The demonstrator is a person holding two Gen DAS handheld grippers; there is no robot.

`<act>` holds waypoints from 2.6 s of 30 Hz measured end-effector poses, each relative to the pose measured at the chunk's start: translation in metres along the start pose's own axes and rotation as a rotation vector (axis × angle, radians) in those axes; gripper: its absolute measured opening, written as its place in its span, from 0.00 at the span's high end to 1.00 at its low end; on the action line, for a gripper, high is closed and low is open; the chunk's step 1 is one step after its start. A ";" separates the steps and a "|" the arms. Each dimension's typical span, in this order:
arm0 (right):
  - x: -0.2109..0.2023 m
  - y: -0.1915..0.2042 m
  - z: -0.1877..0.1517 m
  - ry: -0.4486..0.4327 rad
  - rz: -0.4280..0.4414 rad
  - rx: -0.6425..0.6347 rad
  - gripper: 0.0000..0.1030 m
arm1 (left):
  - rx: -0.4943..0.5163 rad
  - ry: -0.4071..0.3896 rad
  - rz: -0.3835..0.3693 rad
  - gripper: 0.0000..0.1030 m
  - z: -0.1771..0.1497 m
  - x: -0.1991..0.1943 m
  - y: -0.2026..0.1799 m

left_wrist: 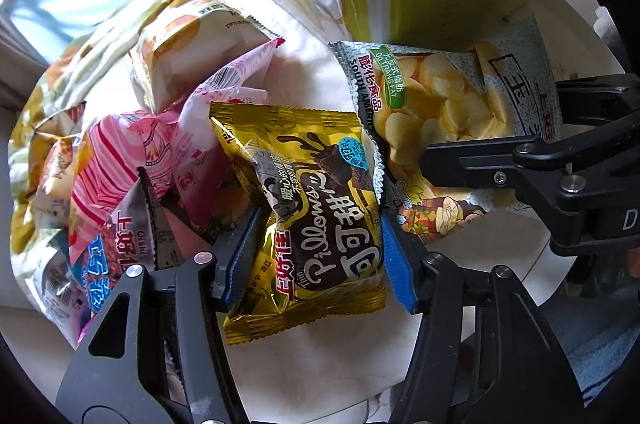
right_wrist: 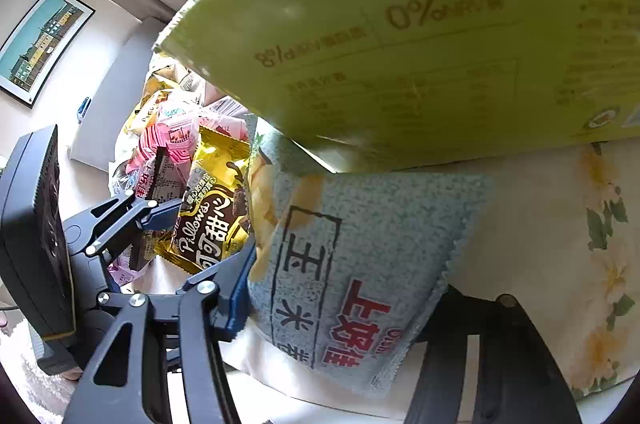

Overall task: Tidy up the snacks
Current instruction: 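Grasp the gold Pillows bag with the left gripper while the right gripper grasps the grey-blue chip bag, then carry both bags over the yellow-green box and open both grippers to drop them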

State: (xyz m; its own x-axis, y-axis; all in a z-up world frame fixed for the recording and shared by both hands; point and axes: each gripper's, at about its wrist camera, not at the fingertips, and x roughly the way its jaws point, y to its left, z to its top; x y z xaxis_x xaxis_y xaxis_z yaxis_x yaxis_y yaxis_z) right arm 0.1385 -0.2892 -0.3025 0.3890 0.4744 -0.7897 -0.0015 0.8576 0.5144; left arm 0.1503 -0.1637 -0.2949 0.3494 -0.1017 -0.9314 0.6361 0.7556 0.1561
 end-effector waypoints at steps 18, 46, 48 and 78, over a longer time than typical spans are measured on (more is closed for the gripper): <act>-0.023 0.003 -0.008 -0.032 -0.016 -0.037 0.52 | -0.121 -0.015 -0.075 0.50 -0.018 -0.015 0.011; -0.134 0.081 -0.014 -0.233 -0.144 -0.079 0.52 | -0.210 -0.296 -0.186 0.58 -0.021 -0.157 0.046; -0.150 0.088 -0.007 -0.268 -0.163 -0.075 0.52 | -0.195 -0.342 -0.195 0.58 -0.010 -0.175 0.052; -0.094 -0.061 0.251 -0.036 -0.263 -0.151 0.51 | -0.424 -0.220 -0.106 0.58 0.272 -0.024 0.058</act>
State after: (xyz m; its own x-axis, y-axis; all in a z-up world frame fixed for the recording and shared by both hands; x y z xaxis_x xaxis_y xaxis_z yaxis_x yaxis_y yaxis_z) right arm 0.3334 -0.4358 -0.1756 0.4265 0.2269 -0.8756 -0.0324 0.9712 0.2359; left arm 0.3661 -0.2931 -0.1737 0.4637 -0.2921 -0.8365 0.3557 0.9261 -0.1262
